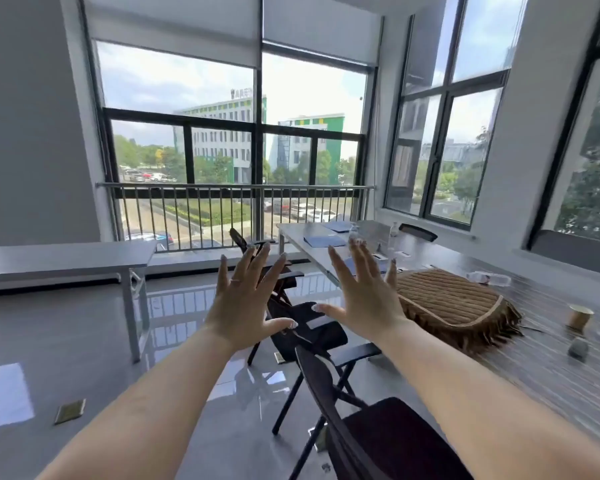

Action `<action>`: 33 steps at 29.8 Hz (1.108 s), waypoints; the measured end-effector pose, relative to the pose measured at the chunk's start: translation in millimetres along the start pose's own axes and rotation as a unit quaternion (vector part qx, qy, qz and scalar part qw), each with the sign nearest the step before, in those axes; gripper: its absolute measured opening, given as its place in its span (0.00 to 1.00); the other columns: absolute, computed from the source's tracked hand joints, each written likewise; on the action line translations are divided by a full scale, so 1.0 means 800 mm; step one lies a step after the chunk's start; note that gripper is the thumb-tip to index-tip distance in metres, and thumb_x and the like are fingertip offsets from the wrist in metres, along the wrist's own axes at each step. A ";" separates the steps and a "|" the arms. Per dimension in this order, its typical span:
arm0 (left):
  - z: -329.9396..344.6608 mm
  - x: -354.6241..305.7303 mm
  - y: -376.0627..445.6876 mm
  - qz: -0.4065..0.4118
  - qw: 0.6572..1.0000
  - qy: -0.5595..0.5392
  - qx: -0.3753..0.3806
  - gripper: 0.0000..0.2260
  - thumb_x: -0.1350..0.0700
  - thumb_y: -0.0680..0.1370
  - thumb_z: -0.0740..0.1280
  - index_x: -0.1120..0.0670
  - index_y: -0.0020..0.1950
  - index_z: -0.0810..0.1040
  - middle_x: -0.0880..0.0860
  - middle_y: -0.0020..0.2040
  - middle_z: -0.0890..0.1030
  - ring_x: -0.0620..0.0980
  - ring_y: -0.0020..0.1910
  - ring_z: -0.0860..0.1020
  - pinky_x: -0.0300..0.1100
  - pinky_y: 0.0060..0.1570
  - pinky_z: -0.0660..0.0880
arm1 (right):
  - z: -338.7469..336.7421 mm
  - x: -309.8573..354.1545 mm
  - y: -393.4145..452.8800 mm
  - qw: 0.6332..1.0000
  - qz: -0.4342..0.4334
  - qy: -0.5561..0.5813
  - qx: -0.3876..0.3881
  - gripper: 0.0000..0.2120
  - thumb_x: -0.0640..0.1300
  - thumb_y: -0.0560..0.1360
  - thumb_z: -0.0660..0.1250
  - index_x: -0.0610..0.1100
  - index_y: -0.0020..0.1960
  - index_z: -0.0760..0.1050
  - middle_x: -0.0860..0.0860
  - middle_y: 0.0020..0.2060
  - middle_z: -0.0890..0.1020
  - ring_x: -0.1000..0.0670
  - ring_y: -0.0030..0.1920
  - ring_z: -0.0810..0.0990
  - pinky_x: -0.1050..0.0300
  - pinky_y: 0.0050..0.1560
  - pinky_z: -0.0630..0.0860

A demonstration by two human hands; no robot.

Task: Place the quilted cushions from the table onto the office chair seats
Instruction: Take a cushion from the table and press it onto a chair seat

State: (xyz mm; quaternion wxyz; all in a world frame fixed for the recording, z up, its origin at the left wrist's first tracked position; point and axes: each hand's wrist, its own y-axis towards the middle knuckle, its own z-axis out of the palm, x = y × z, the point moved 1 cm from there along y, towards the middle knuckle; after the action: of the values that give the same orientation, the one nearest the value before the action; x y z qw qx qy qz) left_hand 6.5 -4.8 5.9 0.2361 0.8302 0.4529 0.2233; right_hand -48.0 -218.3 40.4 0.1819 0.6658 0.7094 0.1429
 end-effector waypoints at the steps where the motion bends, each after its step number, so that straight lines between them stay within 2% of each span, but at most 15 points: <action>1: 0.007 0.014 0.006 -0.005 1.000 -0.013 0.014 0.47 0.23 0.65 0.47 0.42 0.73 0.26 0.54 0.78 0.43 0.58 0.77 0.44 0.65 0.71 0.40 | 0.011 0.009 0.016 1.000 -0.003 -0.007 0.001 0.47 0.72 0.70 0.56 0.55 0.76 0.31 0.49 0.72 0.29 0.45 0.77 0.36 0.29 0.71 0.41; 5: 0.050 0.079 0.036 -0.004 0.998 -0.043 0.035 0.47 0.20 0.60 0.39 0.41 0.69 0.21 0.51 0.76 0.31 0.55 0.75 0.33 0.59 0.71 0.33 | 0.053 0.036 0.089 1.000 0.008 -0.012 0.002 0.47 0.72 0.70 0.55 0.54 0.76 0.32 0.48 0.72 0.30 0.44 0.77 0.36 0.29 0.71 0.39; 8: 0.086 0.123 0.064 0.031 0.997 -0.042 0.052 0.46 0.20 0.59 0.31 0.42 0.70 0.22 0.52 0.77 0.33 0.56 0.76 0.34 0.60 0.72 0.34 | 0.081 0.050 0.147 1.000 0.017 -0.026 -0.005 0.46 0.72 0.71 0.53 0.54 0.76 0.33 0.47 0.73 0.30 0.44 0.77 0.36 0.32 0.70 0.36; 12: 0.139 0.179 0.103 0.047 0.994 -0.066 0.068 0.46 0.21 0.63 0.39 0.42 0.73 0.28 0.54 0.79 0.39 0.56 0.78 0.39 0.62 0.74 0.39 | 0.127 0.067 0.214 0.999 0.046 0.001 -0.003 0.46 0.72 0.71 0.54 0.55 0.76 0.32 0.47 0.76 0.34 0.45 0.77 0.36 0.35 0.68 0.33; 15: 0.182 0.206 0.132 0.055 0.993 -0.076 0.071 0.45 0.20 0.61 0.34 0.41 0.71 0.24 0.53 0.79 0.37 0.55 0.78 0.37 0.62 0.74 0.39 | 0.167 0.063 0.256 0.999 0.053 -0.004 0.007 0.46 0.72 0.71 0.54 0.55 0.76 0.32 0.46 0.76 0.34 0.45 0.77 0.36 0.36 0.68 0.33; 20: 0.259 0.247 0.201 0.058 0.991 -0.081 0.084 0.48 0.20 0.59 0.33 0.43 0.72 0.28 0.51 0.78 0.35 0.52 0.76 0.34 0.60 0.74 0.36 | 0.238 0.047 0.334 0.998 0.062 -0.017 0.023 0.46 0.72 0.70 0.54 0.55 0.76 0.33 0.46 0.77 0.36 0.45 0.77 0.37 0.37 0.68 0.34; 23: 0.311 0.269 0.260 0.068 0.992 -0.069 0.083 0.48 0.22 0.62 0.41 0.44 0.73 0.29 0.52 0.79 0.36 0.53 0.77 0.36 0.60 0.73 0.36 | 0.280 0.029 0.392 0.997 0.060 -0.028 0.027 0.46 0.72 0.71 0.54 0.54 0.77 0.34 0.45 0.77 0.36 0.44 0.77 0.37 0.37 0.69 0.34; 28: 0.396 0.303 0.371 0.082 0.991 -0.060 0.089 0.47 0.24 0.63 0.41 0.45 0.72 0.25 0.53 0.79 0.36 0.53 0.77 0.35 0.59 0.73 0.35 | 0.336 -0.014 0.498 0.996 0.079 -0.024 0.044 0.45 0.72 0.71 0.54 0.54 0.76 0.33 0.44 0.76 0.36 0.44 0.77 0.37 0.35 0.70 0.35; 33: 0.474 0.321 0.466 0.116 0.985 -0.100 0.080 0.47 0.24 0.64 0.44 0.45 0.74 0.29 0.53 0.79 0.39 0.54 0.78 0.38 0.54 0.75 0.38 | 0.374 -0.064 0.576 0.992 0.104 -0.036 0.053 0.46 0.72 0.71 0.53 0.54 0.75 0.30 0.44 0.76 0.35 0.44 0.77 0.36 0.37 0.71 0.34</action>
State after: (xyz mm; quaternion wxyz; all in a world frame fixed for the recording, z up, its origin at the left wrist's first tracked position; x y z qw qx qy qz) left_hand 595.1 -34.6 -30.9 0.1855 0.9115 0.3439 0.1282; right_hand 499.9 -247.9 -17.8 0.1559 0.7497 0.6355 0.0991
